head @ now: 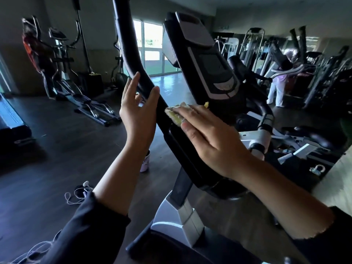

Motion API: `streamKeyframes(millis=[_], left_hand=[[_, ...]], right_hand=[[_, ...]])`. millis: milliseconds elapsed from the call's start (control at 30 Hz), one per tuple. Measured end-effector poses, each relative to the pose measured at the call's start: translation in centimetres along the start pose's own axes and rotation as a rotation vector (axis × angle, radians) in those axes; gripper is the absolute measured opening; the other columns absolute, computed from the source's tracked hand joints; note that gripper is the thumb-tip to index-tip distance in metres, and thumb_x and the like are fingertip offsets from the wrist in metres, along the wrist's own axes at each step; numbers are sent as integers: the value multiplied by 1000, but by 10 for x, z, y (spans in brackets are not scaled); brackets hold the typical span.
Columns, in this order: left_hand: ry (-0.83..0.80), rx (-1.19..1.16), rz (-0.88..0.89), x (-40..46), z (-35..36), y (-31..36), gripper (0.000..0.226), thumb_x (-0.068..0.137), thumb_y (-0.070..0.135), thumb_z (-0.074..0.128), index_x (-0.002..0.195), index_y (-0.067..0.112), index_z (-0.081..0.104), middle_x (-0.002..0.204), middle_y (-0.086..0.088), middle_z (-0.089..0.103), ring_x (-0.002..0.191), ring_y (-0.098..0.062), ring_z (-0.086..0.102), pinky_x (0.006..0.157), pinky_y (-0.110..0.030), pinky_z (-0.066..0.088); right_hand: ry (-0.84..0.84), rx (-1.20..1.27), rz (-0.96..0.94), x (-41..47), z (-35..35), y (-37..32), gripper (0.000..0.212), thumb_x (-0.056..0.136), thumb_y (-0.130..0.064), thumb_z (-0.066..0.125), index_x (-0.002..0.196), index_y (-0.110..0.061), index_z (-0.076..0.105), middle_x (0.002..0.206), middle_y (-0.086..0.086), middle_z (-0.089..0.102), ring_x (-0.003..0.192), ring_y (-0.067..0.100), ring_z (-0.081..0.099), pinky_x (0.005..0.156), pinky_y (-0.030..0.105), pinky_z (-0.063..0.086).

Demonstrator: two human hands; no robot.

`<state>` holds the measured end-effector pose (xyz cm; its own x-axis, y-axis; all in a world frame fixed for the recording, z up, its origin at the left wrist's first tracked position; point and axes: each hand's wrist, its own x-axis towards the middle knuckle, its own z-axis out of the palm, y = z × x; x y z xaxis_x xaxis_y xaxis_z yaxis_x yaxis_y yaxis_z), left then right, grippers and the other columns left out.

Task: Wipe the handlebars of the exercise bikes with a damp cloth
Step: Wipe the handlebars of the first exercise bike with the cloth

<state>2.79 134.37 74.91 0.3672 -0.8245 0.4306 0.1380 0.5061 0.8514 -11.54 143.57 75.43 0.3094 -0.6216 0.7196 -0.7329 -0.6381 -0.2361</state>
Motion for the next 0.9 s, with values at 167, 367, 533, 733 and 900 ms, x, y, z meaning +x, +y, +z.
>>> streamKeyframes(millis=[167,367,533,733,900], left_hand=[[-49,-17,1,-10,-4,1,59,73,31,71,130,25,58,134,-10,58,103,-17,68,90,-31,55],[-69,-22,-37,-24,-8,2,54,71,34,71,124,28,63,133,-10,59,108,-17,66,89,-25,54],[-1,12,-43,-46,-2,8,49,71,35,70,119,24,67,139,3,54,117,-27,60,99,-40,50],[70,-13,-40,-65,2,11,33,75,28,65,105,18,74,116,-29,62,73,-10,55,80,-35,42],[122,22,-36,-83,8,11,29,76,34,61,98,23,76,114,1,71,112,-19,63,106,-45,44]], right_hand=[[-51,62,139,17,6,-2,39,95,-30,41,126,-14,61,120,1,63,113,13,57,95,23,43],[-40,50,20,-25,-15,9,37,97,-13,45,134,-12,53,135,3,53,131,9,45,108,16,33],[-65,142,83,-9,-5,10,47,98,-19,48,144,-12,38,142,3,48,133,9,40,107,8,25],[-55,164,25,-32,-7,18,45,96,-18,43,139,-5,43,141,8,48,134,16,42,111,21,31],[-39,132,14,-38,-7,17,46,97,-21,38,137,0,44,140,14,48,133,24,42,110,21,28]])
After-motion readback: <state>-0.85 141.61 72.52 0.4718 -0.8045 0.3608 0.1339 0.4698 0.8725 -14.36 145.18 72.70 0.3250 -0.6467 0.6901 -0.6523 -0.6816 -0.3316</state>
